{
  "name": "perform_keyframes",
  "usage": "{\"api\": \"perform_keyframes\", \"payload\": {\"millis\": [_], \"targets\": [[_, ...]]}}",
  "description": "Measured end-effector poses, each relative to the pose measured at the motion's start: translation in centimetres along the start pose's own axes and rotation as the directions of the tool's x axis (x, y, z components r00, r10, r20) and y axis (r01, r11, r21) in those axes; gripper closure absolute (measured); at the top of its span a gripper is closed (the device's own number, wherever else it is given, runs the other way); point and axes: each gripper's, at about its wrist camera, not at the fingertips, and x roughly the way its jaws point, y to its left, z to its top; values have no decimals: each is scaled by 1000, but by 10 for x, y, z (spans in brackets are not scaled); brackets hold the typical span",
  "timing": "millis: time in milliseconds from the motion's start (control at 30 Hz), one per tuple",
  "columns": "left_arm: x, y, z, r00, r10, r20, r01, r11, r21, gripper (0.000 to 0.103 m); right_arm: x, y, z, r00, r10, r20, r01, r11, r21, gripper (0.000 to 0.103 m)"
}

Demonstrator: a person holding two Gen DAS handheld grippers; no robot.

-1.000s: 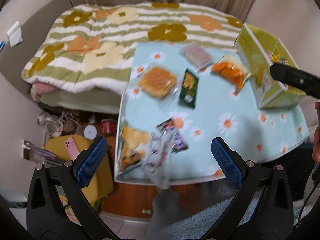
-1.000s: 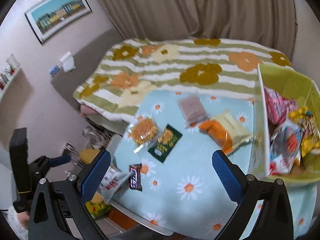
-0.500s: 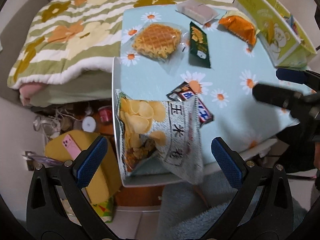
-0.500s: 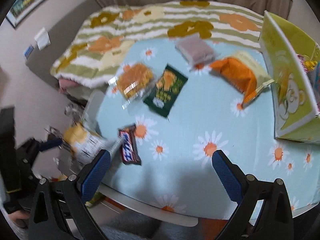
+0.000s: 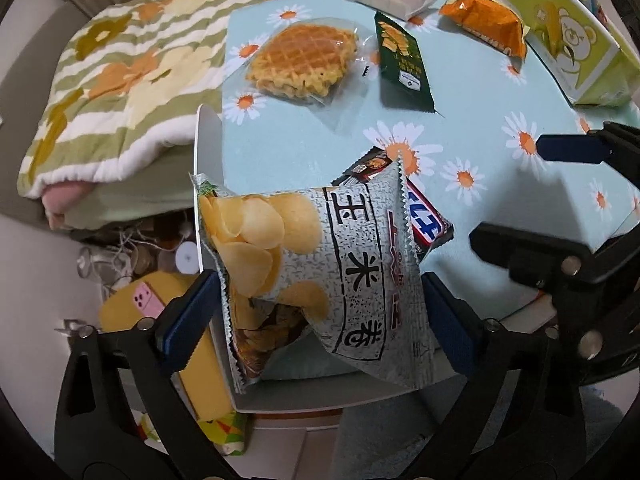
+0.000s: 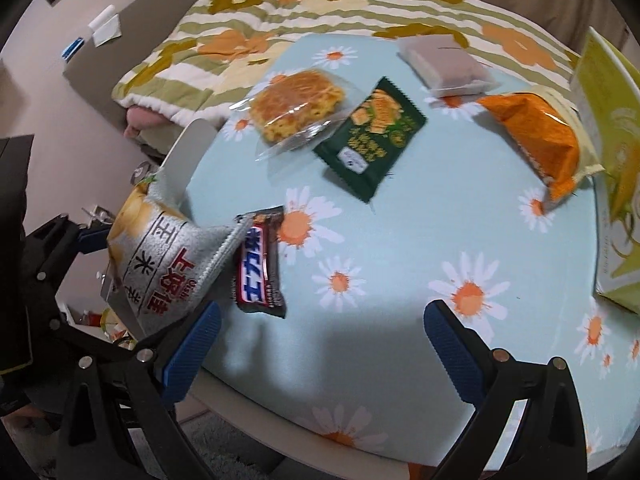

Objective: Organize snacks
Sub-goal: 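Grasp the white potato chip bag with the left gripper while the right gripper grasps the chocolate bar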

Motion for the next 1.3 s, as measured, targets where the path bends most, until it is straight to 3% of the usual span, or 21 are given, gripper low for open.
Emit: {"api": "perform_keyframes", "payload": {"millis": [33, 400, 467, 867, 933, 1200, 1300], "targets": [[-1, 2, 0, 1000, 8, 8, -8, 1000, -5, 19, 2, 1, 0, 1000, 4, 1, -4, 1000, -6, 2], [-7, 7, -2, 999, -9, 31, 9, 1000, -8, 31, 9, 2, 4, 997, 70, 20, -69, 997, -38, 20], [-10, 9, -4, 999, -21, 38, 22, 1000, -18, 31, 9, 3, 4, 997, 74, 30, -72, 995, -63, 27], [-26, 20, -3, 997, -32, 76, 38, 996, -82, 32, 19, 17, -7, 990, 113, 82, -93, 973, -210, 38], [-27, 19, -1, 997, -25, 78, 32, 996, -80, 32, 27, 23, -7, 991, 104, 84, -83, 970, -228, 45], [-29, 19, -1, 997, -15, 80, 22, 996, -85, 32, 41, 43, -7, 986, 58, 157, -8, 952, -307, 55], [-30, 18, 0, 997, -14, 78, 20, 996, -85, 32, 42, 47, -10, 985, 50, 164, 7, 943, -331, 68]]}}
